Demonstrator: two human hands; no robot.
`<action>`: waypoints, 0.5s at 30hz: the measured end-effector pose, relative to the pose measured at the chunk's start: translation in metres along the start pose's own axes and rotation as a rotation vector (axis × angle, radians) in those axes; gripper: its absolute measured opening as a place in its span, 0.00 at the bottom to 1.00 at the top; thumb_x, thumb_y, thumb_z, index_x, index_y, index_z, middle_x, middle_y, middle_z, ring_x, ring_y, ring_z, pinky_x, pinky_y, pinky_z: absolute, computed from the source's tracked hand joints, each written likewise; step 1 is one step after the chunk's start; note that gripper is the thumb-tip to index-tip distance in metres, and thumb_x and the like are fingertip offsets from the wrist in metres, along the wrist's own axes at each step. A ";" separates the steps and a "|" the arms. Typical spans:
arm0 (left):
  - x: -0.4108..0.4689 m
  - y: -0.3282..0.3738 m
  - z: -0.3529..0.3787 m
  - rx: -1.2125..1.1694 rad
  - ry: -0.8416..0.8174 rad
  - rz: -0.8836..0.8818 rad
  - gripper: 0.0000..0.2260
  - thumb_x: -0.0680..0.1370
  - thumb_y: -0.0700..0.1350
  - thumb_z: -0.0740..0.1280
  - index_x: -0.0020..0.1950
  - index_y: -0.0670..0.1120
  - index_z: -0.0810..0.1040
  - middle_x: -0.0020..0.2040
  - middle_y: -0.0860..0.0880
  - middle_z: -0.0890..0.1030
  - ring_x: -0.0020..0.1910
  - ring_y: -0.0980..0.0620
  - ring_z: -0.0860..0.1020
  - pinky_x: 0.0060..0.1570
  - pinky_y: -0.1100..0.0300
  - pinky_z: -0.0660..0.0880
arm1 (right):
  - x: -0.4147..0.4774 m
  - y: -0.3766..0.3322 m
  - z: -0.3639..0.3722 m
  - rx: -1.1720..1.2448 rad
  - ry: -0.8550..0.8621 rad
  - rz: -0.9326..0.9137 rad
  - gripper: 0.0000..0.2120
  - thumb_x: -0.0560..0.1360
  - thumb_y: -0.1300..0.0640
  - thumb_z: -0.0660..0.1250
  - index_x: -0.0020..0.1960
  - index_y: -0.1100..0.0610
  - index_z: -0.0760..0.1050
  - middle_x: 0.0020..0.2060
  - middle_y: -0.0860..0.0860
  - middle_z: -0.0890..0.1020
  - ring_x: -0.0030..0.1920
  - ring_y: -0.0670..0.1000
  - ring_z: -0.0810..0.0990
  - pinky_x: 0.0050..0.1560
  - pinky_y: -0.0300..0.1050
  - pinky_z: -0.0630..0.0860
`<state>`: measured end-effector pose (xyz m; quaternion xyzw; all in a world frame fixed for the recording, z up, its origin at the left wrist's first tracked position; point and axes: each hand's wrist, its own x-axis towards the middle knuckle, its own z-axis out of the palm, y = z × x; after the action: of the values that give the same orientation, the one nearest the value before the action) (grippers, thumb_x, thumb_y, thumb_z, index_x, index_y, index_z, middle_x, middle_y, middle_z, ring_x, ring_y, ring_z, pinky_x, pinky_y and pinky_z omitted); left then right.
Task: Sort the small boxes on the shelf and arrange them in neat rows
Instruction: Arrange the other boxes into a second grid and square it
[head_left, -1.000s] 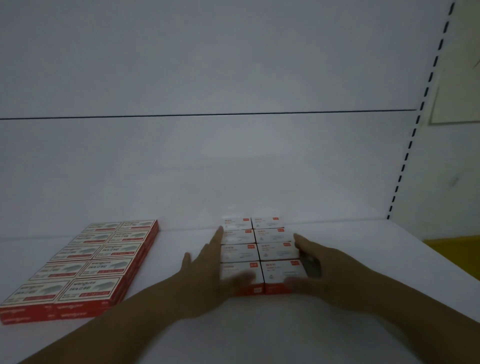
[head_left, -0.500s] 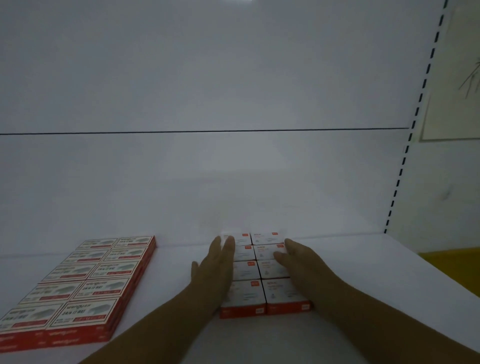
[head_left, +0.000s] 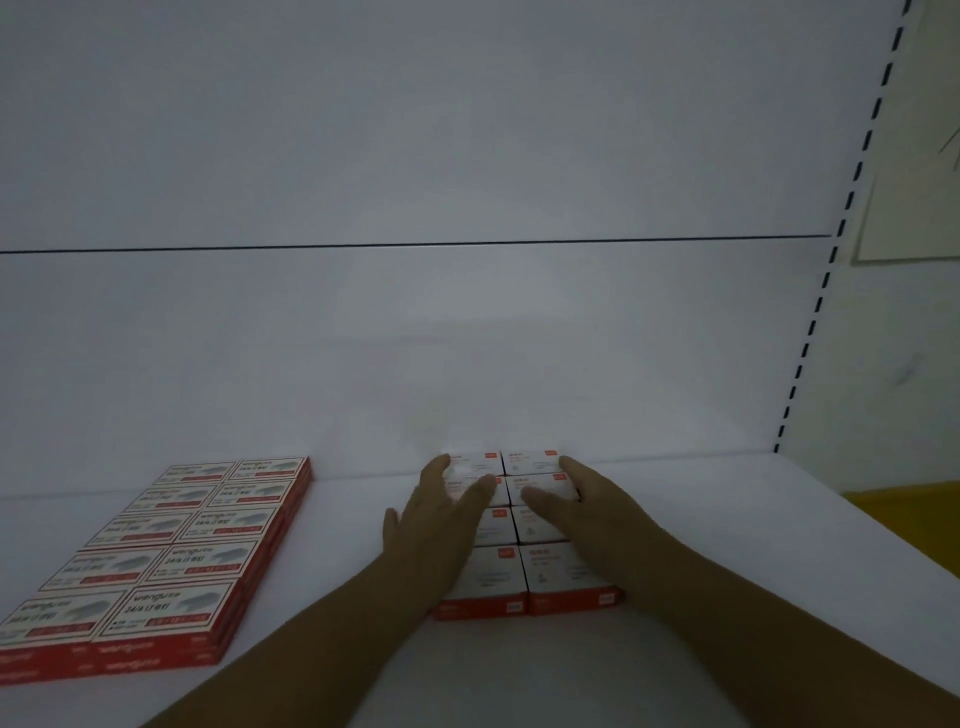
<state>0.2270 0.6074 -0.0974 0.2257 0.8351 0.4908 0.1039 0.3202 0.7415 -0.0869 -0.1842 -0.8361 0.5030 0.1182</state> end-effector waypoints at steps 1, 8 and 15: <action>-0.001 -0.003 -0.006 -0.046 -0.075 0.050 0.35 0.69 0.65 0.62 0.72 0.54 0.56 0.71 0.49 0.65 0.69 0.45 0.66 0.70 0.44 0.59 | -0.001 0.000 -0.006 -0.117 -0.070 -0.009 0.42 0.67 0.34 0.66 0.74 0.51 0.56 0.71 0.52 0.67 0.65 0.53 0.73 0.64 0.53 0.72; -0.012 -0.012 -0.008 0.636 -0.346 0.249 0.52 0.62 0.69 0.67 0.73 0.56 0.37 0.74 0.52 0.33 0.73 0.50 0.34 0.71 0.48 0.37 | -0.018 0.015 -0.028 -0.665 -0.383 -0.012 0.60 0.62 0.32 0.70 0.72 0.49 0.28 0.74 0.48 0.32 0.75 0.49 0.40 0.72 0.45 0.44; -0.029 -0.001 -0.014 0.592 -0.343 0.308 0.44 0.72 0.58 0.67 0.72 0.56 0.35 0.75 0.51 0.34 0.73 0.50 0.34 0.72 0.51 0.37 | -0.020 0.016 -0.021 -0.368 -0.315 -0.082 0.40 0.73 0.43 0.66 0.75 0.54 0.49 0.72 0.52 0.62 0.70 0.52 0.66 0.70 0.49 0.64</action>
<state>0.2467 0.5819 -0.0927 0.4478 0.8675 0.1933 0.0976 0.3497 0.7562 -0.0912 -0.0881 -0.9285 0.3596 -0.0288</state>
